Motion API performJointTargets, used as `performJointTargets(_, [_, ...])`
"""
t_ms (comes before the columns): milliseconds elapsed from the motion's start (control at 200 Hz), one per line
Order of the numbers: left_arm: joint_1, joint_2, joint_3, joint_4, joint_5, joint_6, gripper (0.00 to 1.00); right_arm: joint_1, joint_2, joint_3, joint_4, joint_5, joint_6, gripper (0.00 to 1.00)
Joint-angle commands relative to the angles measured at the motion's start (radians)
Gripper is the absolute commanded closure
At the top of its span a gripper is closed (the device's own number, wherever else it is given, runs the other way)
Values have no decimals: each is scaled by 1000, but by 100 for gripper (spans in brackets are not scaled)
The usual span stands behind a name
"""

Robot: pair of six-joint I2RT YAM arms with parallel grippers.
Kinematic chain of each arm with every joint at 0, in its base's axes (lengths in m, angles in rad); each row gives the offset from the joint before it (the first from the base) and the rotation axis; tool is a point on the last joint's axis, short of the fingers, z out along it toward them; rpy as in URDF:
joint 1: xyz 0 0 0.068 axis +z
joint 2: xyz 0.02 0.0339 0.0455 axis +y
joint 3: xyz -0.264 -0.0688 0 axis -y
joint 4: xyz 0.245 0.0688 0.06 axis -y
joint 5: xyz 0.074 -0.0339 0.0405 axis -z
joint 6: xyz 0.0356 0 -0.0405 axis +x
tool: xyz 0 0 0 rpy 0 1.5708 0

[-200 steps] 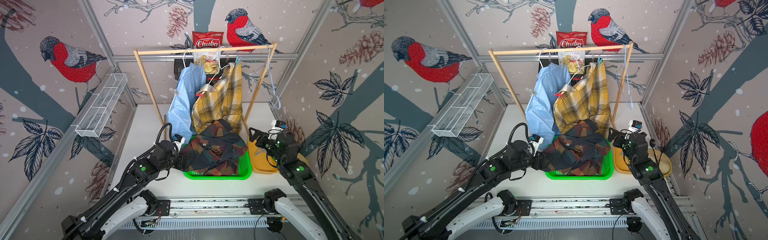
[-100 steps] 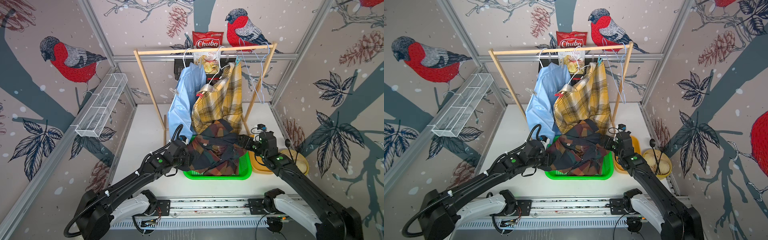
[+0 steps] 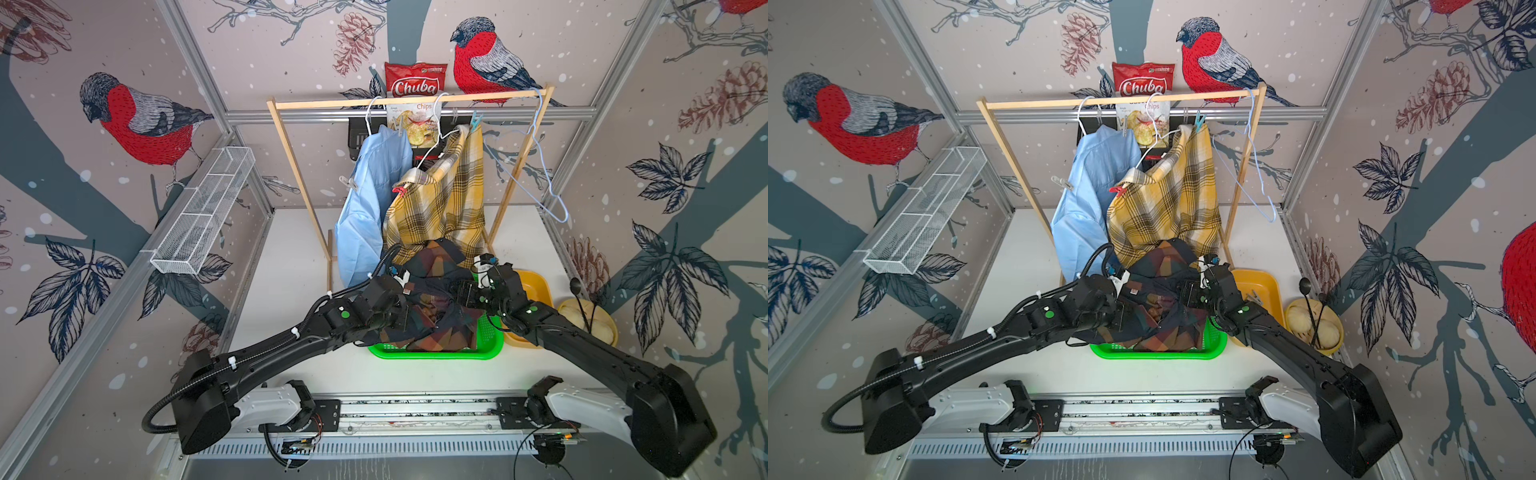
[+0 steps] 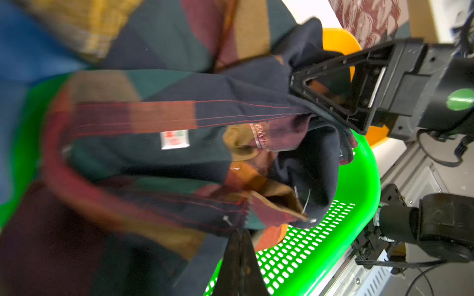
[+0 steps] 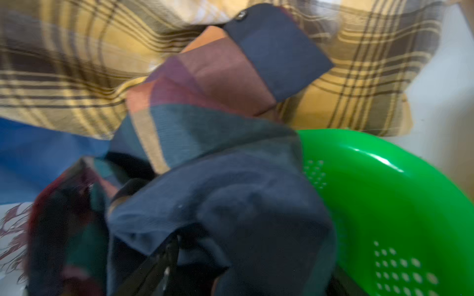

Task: Remove the clothespins securing long-sleeve shirts to the hanger
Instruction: Adjust the long-sleeve shirt at the bin.

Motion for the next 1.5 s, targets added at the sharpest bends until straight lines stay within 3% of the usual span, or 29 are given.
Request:
performJointTargets(0, [-9,66,11,81,15,-3,100,27,-21,-26,-13,4,44,26])
performJointTargets(195, [-17,96,57,55,-20,17,100,33,38,-109,38,11,82,26])
performJointTargets(345, [-16,48,87,-17,-86,35,64,34,190,-108,93,33,112,29])
performJointTargets(475, [-15,-48,72,-80,-156,17,33,36,227,-113,140,50,137,28])
performJointTargets(610, [-6,-191,-17,-110,-248,-35,16,40,201,-105,130,38,120,22])
performJointTargets(770, [110,-338,-111,-174,-189,-89,8,52,38,-67,28,79,79,7])
performJointTargets(856, [183,-402,-166,-193,-164,-121,9,48,3,-15,-53,94,54,0])
performJointTargets(986, [271,-445,-249,-151,-54,-154,9,45,-45,49,-127,121,26,0])
performJointTargets(1111, [288,-430,-296,-93,13,-175,11,20,-61,104,-130,135,2,0])
performJointTargets(1206, [289,-413,-312,-49,68,-169,17,-25,-34,150,-122,125,-21,0])
performJointTargets(1341, [288,-382,-305,-30,123,-139,47,-115,66,217,-83,48,-42,0])
performJointTargets(1496, [287,-369,-271,-48,141,-113,91,-200,280,314,-52,-64,-69,0])
